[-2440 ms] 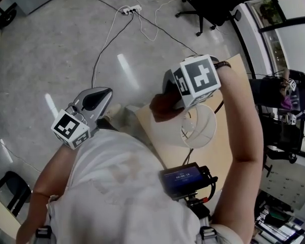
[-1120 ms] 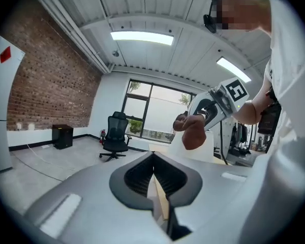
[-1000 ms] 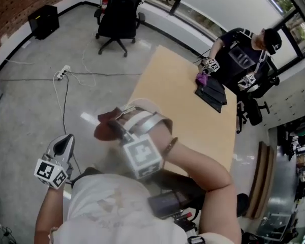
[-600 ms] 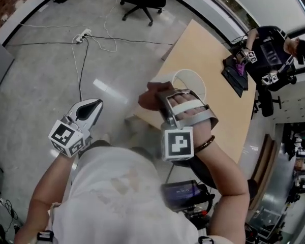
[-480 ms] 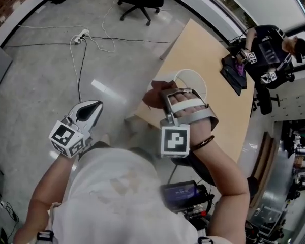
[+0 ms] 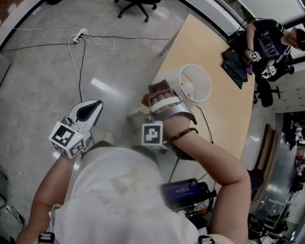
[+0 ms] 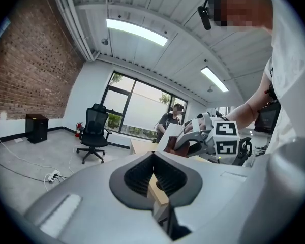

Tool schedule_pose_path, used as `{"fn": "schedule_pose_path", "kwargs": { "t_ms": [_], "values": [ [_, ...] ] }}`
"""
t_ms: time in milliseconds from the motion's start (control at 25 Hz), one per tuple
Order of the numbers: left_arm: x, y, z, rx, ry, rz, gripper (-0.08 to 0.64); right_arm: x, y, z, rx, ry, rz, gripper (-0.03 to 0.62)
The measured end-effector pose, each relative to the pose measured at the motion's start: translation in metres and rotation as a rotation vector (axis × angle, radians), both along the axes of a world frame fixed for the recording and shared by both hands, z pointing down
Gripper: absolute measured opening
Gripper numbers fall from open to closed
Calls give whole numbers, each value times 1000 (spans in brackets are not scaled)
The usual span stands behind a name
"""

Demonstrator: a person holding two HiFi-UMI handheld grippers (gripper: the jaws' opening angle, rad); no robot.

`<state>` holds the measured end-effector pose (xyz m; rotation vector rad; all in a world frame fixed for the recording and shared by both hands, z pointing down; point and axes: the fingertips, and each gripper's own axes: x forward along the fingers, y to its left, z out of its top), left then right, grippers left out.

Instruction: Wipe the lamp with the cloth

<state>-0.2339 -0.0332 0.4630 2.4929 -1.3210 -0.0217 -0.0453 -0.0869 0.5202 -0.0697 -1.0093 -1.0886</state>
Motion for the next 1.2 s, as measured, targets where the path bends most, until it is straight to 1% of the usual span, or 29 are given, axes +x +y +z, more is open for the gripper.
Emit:
{"fn": "schedule_pose_path", "kwargs": {
  "t_ms": [80,240,320,400,440,480,600,640,720,800,880,960,1000,1040,1080,1120,1200],
  "values": [
    [2,4,0,0,-1,6,2,-1,4,18,-10,34,-21,167],
    [0,11,6,-13,5,0,2,2,22,57,-82,65,-43,167],
    [-4,12,9,-24,8,-3,2,4,35,71,-132,50,-42,169],
    [-5,11,9,-28,2,2,2,3,48,78,-173,-3,-43,169],
    [-5,10,8,-25,-1,6,2,1,54,77,-187,-55,-43,169],
    [-4,7,6,-20,-4,10,2,-6,58,71,-195,-130,-42,169],
    [2,1,3,-14,-7,33,2,-33,63,34,-192,-447,-21,170],
    [7,0,2,-11,-9,46,2,-35,64,20,-194,-518,2,170],
    [17,-2,0,3,-13,74,2,-29,61,-8,-171,-591,42,170],
    [28,-1,-1,10,-11,97,2,-23,55,-38,-120,-670,66,170],
    [37,0,1,0,0,119,2,-20,51,-70,-106,-802,102,170],
    [44,-2,2,-4,1,144,2,-18,47,-104,-130,-969,163,170],
    [47,-3,1,-2,-1,155,2,-15,44,-119,-131,-1035,190,170],
    [48,-5,-1,3,0,163,2,-10,40,-132,-113,-1077,205,170],
    [48,-8,-3,6,3,168,2,-5,36,-142,-84,-1094,211,170],
    [46,-10,-5,9,5,172,2,-1,32,-147,-51,-1094,212,170],
    [39,-11,-7,13,-5,174,2,3,26,-141,-9,-1063,218,170]
  ]
}}
